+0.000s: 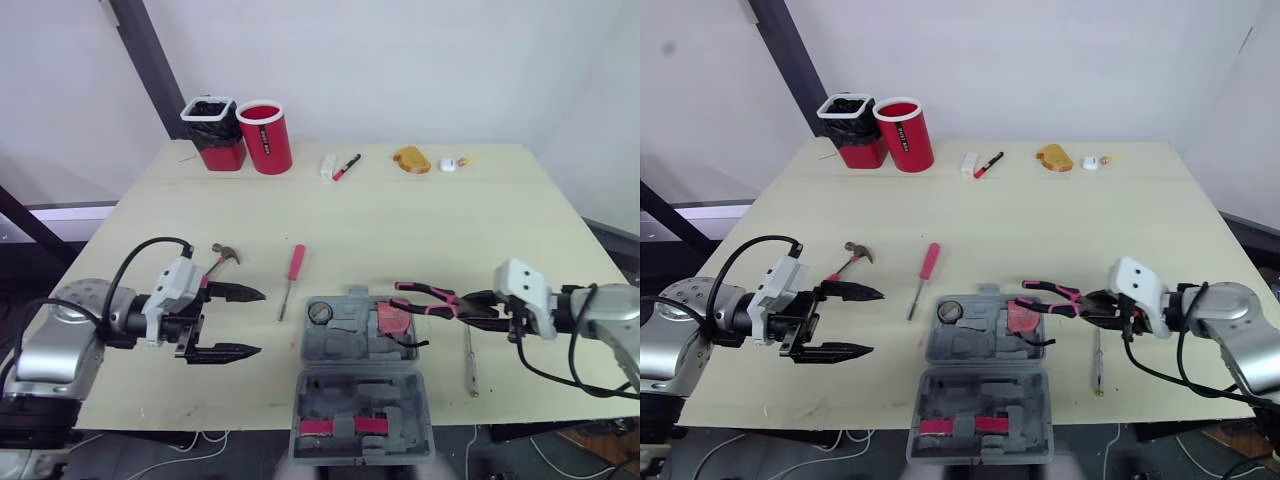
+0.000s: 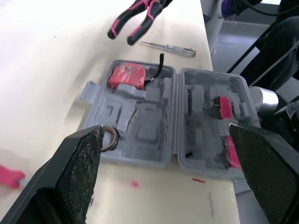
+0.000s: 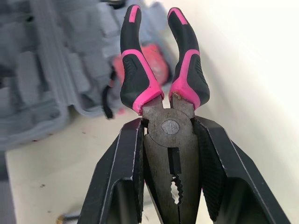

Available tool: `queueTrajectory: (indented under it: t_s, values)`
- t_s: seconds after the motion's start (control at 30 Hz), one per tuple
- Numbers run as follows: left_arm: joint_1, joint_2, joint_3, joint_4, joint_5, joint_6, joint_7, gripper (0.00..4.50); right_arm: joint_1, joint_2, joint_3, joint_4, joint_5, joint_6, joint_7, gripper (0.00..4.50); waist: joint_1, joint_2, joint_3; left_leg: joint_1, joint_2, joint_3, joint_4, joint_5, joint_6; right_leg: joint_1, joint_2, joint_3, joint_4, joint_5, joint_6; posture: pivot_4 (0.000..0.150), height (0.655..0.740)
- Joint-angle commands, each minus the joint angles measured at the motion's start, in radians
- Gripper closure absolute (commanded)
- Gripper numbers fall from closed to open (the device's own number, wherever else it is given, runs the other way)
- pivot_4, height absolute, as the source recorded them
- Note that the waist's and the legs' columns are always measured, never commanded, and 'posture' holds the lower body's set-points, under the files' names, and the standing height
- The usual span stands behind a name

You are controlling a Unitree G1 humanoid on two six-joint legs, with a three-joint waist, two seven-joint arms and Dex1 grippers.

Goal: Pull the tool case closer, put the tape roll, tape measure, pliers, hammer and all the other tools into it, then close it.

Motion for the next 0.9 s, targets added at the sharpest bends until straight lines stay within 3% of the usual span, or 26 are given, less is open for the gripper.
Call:
queueTrajectory:
  t_s: [0.03, 0.23, 0.6, 0.9]
  values:
    - [-0.025, 0.043, -0.034, 0.035, 0.028, -0.089, -0.064, 0.0, -0.098, 0.049, 0.083, -0.048, -0.042, 0.018, -0.031, 3.49, -0.001, 0.001, 0.001, 0.0, 0.0, 0.0, 0.0, 0.0, 0.0, 0.0, 0.0, 0.0, 0.0, 0.0, 0.0, 0.15, 0.74]
    - [-0.06, 0.053, -0.069, 0.073, 0.031, -0.118, -0.064, 0.0, -0.232, 0.157, 0.254, -0.095, -0.11, 0.138, -0.073, 3.49, 0.007, 0.002, 0.001, -0.002, 0.0, 0.0, 0.0, 0.0, 0.0, -0.002, 0.0, 0.0, 0.0, 0.0, 0.0, 0.15, 0.74]
    - [-0.07, 0.077, -0.119, 0.089, 0.026, -0.14, -0.064, 0.0, -0.288, 0.208, 0.526, -0.13, -0.277, 0.241, -0.104, 3.49, 0.005, 0.001, 0.001, -0.017, 0.0, 0.0, 0.007, 0.0, 0.0, -0.018, 0.0, -0.001, 0.008, 0.0, 0.0, 0.15, 0.74]
    - [-0.041, 0.102, -0.126, 0.062, 0.016, -0.161, -0.064, 0.0, -0.292, 0.282, 0.58, -0.097, -0.349, 0.278, -0.144, 3.49, 0.002, 0.001, 0.001, -0.016, 0.0, 0.0, 0.011, 0.0, 0.0, -0.018, 0.0, 0.0, 0.014, 0.0, 0.0, 0.15, 0.74]
